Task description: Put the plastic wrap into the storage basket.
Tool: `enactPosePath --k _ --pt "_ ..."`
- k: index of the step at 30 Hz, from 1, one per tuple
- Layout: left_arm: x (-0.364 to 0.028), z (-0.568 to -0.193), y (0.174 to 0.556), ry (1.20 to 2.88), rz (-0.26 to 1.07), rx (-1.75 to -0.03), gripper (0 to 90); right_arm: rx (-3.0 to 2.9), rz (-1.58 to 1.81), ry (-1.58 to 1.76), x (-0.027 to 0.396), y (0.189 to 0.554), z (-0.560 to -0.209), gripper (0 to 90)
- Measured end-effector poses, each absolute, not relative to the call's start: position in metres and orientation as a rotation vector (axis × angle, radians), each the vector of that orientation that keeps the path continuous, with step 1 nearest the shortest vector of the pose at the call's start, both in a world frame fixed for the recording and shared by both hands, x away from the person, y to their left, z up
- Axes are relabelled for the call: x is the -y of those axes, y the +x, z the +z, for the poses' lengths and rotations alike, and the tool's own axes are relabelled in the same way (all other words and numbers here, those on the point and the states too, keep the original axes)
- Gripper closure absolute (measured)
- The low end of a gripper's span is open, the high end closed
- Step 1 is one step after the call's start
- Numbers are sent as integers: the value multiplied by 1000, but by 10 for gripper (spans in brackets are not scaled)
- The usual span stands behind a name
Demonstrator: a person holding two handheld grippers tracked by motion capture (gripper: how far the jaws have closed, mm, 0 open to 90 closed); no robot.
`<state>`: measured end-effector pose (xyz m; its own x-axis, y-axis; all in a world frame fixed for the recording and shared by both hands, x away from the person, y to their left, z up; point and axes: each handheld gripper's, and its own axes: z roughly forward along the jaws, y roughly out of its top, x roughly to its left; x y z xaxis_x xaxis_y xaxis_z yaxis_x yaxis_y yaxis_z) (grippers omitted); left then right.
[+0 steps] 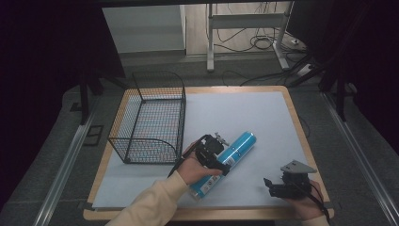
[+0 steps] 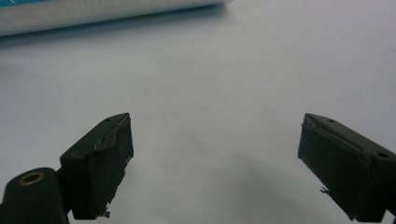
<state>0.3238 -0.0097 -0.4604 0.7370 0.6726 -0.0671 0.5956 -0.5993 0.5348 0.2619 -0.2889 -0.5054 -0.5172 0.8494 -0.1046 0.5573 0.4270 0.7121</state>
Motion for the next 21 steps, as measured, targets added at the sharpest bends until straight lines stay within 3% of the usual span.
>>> enactPosePath --k 21 --pt "45 -486 347 2521 127 -984 160 -2235 860 1192 289 263 -507 105"
